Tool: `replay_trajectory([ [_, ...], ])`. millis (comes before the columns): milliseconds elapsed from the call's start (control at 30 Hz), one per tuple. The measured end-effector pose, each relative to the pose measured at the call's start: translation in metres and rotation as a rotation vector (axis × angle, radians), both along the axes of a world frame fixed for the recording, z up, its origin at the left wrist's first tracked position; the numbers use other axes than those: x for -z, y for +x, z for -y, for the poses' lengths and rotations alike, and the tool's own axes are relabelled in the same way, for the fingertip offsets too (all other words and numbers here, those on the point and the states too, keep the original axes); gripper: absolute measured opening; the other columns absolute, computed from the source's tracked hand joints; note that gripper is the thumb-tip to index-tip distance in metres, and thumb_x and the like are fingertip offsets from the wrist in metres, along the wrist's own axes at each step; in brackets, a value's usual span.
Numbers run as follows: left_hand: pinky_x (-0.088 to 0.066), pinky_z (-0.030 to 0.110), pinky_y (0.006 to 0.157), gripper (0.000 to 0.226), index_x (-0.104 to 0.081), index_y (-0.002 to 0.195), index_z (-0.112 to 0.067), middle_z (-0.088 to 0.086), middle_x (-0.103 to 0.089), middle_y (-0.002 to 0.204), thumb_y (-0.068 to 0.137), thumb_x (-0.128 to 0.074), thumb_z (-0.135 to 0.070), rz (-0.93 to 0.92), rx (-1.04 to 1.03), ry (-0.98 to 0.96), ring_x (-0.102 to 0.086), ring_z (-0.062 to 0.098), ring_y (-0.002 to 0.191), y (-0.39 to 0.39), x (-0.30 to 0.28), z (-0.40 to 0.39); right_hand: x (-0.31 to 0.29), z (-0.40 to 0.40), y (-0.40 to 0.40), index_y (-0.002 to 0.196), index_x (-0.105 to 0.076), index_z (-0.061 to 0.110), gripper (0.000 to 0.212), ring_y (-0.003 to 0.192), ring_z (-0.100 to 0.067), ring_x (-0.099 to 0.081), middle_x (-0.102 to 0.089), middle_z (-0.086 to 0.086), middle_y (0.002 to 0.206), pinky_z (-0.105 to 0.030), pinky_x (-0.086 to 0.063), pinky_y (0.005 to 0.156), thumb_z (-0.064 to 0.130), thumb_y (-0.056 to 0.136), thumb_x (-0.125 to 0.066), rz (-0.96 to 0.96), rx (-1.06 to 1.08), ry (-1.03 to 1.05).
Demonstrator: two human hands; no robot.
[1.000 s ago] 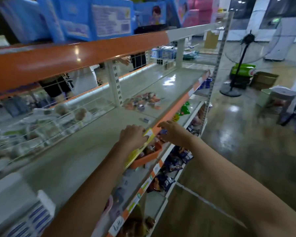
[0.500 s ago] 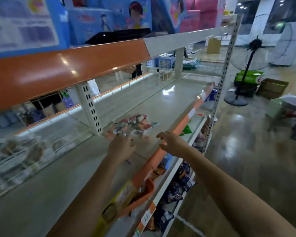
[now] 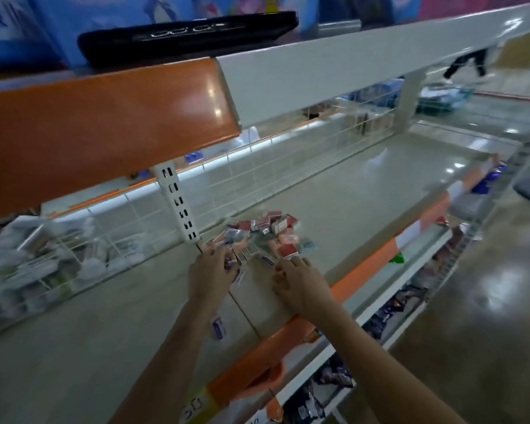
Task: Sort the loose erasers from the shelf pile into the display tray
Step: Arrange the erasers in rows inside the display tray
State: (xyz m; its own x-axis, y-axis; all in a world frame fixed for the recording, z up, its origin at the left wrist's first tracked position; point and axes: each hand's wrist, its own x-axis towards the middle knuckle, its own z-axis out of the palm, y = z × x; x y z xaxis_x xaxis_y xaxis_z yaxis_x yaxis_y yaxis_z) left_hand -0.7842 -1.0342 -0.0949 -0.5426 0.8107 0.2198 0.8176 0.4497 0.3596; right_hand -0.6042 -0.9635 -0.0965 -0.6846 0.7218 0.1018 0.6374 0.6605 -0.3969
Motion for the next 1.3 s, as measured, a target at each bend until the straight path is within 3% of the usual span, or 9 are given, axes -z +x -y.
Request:
replay_trajectory([
  [233,-0.039,0.028,0.067,0.016,-0.06,0.094,-0.021,0.002,-0.065,0.096,0.084,-0.062,-0.033,0.007,-0.21,0.025,-0.057,0.024,0.085,0.018,0.002,-0.009,0.006,-0.027,0.014,0.124,-0.052,0.016,0.033,0.117,-0.019,-0.044,-0.05,-0.002,0.124,-0.026,-0.037,0.096,0.027,0.093,-0.053,-0.142,-0.191,-0.105],
  [433,-0.051,0.037,0.081,0.046,-0.057,0.12,-0.02,0.0,-0.068,0.104,0.082,-0.064,-0.045,0.073,-0.32,0.078,-0.062,0.023,0.093,0.02,0.012,-0.008,0.002,-0.038,0.02,0.12,-0.057,0.015,0.033,0.11,-0.017,-0.048,-0.052,-0.002,0.117,-0.018,-0.034,0.089,0.026,0.089,-0.059,-0.207,-0.283,-0.129],
  [600,-0.052,0.038,0.077,0.041,-0.067,0.104,-0.023,-0.002,-0.069,0.097,0.081,-0.061,-0.057,0.089,-0.357,0.054,-0.063,0.02,0.088,0.021,0.013,0.012,0.0,-0.044,0.02,0.121,-0.057,0.016,0.035,0.105,-0.015,-0.049,-0.051,0.0,0.116,-0.012,-0.031,0.082,0.025,0.088,-0.061,-0.202,-0.34,-0.122],
  [733,-0.048,0.03,0.078,0.019,-0.068,0.099,-0.028,-0.004,-0.066,0.097,0.082,-0.067,-0.037,0.13,-0.342,0.062,-0.059,0.017,0.092,0.032,0.006,0.03,-0.004,-0.042,0.02,0.119,-0.058,0.018,0.031,0.098,-0.008,-0.046,-0.051,0.003,0.115,-0.013,-0.033,0.079,0.024,0.089,-0.06,-0.228,-0.398,-0.158],
  [900,-0.042,0.022,0.075,0.02,-0.065,0.104,-0.025,-0.009,-0.06,0.099,0.084,-0.067,-0.023,0.136,-0.344,0.182,-0.055,0.008,0.088,0.058,-0.006,0.061,-0.014,-0.036,0.018,0.115,-0.063,0.018,0.026,0.084,-0.003,-0.051,-0.054,0.008,0.1,-0.003,-0.037,0.068,0.022,0.089,-0.06,-0.307,-0.521,-0.199],
  [1067,-0.042,0.016,0.065,0.016,-0.062,0.101,-0.019,-0.01,-0.061,0.089,0.085,-0.065,-0.014,0.294,-0.467,0.339,-0.058,0.007,0.081,0.08,-0.017,0.092,-0.017,-0.019,0.006,0.105,-0.064,0.019,0.017,0.063,-0.001,-0.055,-0.057,0.016,0.076,-0.013,-0.044,0.06,0.024,0.094,-0.053,-0.316,-0.639,-0.298],
  [1200,-0.042,0.009,0.062,0.02,-0.059,0.098,-0.02,-0.009,-0.062,0.088,0.083,-0.067,-0.008,0.425,-0.529,0.463,-0.058,0.003,0.077,0.092,-0.02,0.118,-0.016,0.006,-0.009,0.104,-0.064,0.018,0.016,0.072,-0.007,-0.062,-0.061,0.011,0.079,-0.022,-0.051,0.068,0.024,0.094,-0.052,-0.284,-0.705,-0.49],
  [1300,-0.045,0.01,0.065,0.024,-0.06,0.108,-0.019,-0.007,-0.063,0.095,0.087,-0.064,-0.008,0.474,-0.471,0.422,-0.059,0.007,0.084,0.104,-0.022,0.139,-0.016,0.029,-0.019,0.102,-0.064,0.02,0.015,0.067,0.0,-0.061,-0.064,0.011,0.079,-0.018,-0.05,0.063,0.021,0.095,-0.051,-0.27,-0.782,-0.615],
])
